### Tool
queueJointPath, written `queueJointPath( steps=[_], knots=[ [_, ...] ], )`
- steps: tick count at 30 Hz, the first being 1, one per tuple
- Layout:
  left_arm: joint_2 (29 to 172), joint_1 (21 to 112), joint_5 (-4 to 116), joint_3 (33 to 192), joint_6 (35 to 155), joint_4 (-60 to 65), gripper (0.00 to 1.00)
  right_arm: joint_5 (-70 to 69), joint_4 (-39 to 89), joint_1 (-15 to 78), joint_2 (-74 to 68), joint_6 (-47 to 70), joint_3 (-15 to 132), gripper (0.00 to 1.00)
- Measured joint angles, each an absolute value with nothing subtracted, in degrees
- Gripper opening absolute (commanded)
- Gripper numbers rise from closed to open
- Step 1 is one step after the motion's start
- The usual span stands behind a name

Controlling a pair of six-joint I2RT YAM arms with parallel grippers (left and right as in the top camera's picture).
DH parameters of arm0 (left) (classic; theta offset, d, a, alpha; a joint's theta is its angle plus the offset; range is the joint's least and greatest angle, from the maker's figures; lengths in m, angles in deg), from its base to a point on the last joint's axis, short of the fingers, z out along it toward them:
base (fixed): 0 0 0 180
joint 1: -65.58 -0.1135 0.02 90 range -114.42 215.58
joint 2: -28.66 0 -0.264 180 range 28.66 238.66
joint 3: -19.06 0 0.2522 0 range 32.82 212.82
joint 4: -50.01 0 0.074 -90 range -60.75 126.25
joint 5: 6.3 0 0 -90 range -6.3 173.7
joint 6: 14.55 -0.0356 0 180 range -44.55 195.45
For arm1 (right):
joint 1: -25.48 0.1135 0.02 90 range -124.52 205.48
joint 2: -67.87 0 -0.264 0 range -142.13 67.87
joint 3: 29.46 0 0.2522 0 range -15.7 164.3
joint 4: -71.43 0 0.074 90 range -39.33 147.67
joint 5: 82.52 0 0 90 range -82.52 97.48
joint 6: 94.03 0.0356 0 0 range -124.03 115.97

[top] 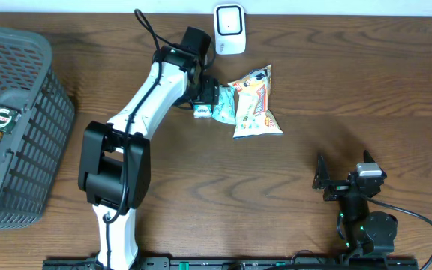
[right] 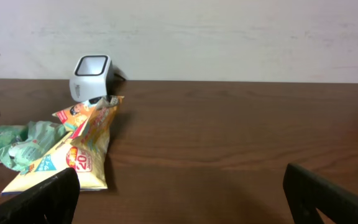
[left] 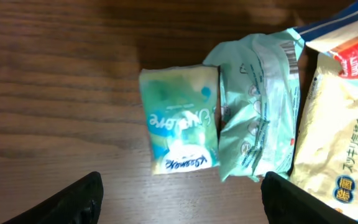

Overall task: Scan the item barcode
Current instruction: 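Place the small tissue pack left of the green pouch, then reach into the basket and grasp the small orange box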

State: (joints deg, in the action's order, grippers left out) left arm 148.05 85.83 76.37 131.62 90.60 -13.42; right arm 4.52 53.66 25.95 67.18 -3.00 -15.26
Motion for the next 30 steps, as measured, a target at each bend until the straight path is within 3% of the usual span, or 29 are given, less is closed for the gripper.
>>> queueJointPath(
  steps=[7,15,22,30],
  knots=[
    [135.0,79.1,79.5,132.6,87.6,-14.1,0.82,4.5,53.7,25.9,67.2,-3.0,-15.3,0.99],
    [115.4,53.9,91.4,134.9,87.2,-13.8,0.82,4.5,53.7,25.9,67.2,-3.0,-15.3,0.99],
    [118.5,32.0,93.6,134.7,82.3,-14.1,0.81,4.5,53.7,25.9,67.2,-3.0,-15.3,0.99],
    [128.2,27.9,93.6,127.8,65.1,-13.9,0.81,4.5,53.7,25.9,67.2,-3.0,-15.3,0.99]
  ],
)
